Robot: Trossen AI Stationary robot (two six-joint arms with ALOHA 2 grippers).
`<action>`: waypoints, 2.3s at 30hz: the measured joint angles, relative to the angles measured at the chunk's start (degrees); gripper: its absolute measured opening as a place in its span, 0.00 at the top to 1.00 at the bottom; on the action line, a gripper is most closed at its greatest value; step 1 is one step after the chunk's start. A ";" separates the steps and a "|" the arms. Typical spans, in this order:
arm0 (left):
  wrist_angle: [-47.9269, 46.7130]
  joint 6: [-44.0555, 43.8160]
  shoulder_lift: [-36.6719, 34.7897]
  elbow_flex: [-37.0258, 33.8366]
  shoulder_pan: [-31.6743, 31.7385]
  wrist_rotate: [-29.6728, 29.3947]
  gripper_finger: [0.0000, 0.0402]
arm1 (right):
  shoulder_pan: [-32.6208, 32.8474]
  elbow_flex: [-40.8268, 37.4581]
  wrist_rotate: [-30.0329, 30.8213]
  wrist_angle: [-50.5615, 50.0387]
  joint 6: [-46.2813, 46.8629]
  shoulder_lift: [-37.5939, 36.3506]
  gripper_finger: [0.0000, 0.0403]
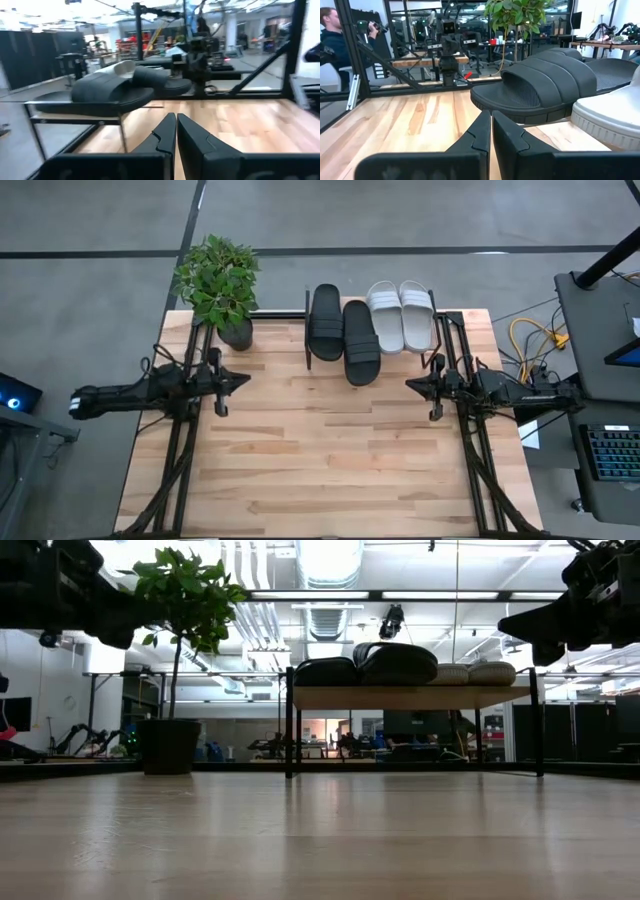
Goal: Pick and place slides into the shelf
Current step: Return to Home Position
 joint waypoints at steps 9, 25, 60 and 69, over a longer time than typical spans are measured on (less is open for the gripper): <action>-0.80 -1.65 3.74 -0.09 -9.70 -6.46 1.00 | 0.00 0.02 0.00 0.03 0.19 1.56 0.98; -8.75 -0.32 -5.53 0.14 -16.77 -12.05 1.00 | 1.12 7.96 -3.06 -14.45 -1.07 -1.50 0.98; -7.85 -0.30 -5.75 -0.07 -17.08 -4.23 1.00 | 1.53 -0.37 -6.27 -2.85 -2.53 -0.45 0.98; -7.26 -0.36 -5.54 -0.04 -17.08 -4.49 1.00 | 1.53 -0.37 -6.03 -2.53 -6.63 -0.08 0.98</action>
